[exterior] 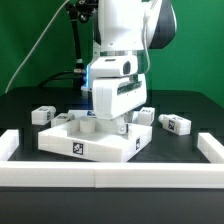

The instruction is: Assemble one leg

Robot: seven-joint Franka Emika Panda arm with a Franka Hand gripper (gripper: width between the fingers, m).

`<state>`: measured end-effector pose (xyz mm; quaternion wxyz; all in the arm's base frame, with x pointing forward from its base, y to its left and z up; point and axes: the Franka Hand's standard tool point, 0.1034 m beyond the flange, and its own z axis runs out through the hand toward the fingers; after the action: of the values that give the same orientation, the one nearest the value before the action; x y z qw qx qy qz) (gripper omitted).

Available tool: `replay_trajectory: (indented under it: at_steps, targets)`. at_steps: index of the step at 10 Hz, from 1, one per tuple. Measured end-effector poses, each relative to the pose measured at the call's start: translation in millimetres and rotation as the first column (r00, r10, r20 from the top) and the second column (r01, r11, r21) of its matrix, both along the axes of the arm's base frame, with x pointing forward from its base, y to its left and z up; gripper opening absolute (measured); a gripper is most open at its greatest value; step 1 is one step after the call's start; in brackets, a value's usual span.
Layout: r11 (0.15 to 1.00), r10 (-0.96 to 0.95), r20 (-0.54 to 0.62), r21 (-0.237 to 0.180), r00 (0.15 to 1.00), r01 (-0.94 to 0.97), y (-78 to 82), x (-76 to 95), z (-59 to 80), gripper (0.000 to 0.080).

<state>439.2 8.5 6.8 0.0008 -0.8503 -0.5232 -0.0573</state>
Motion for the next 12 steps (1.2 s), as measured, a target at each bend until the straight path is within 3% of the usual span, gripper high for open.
replay_trajectory:
  at_steps: [2,5,10,12]
  targets:
    - [1.0,0.0,-0.001,0.0,1.0,0.0,0.0,0.1,0.0,0.0061]
    - [0.987,0.16,-0.104,-0.009,0.982,-0.161,-0.8,8.3,1.3,0.0061]
    - [0.987,0.158,-0.098,-0.01,0.983,-0.159,-1.2,11.4,2.1,0.0061]
    - [0.961,0.273,-0.086,-0.011,0.958,-0.275,-4.9,18.4,0.5,0.0061]
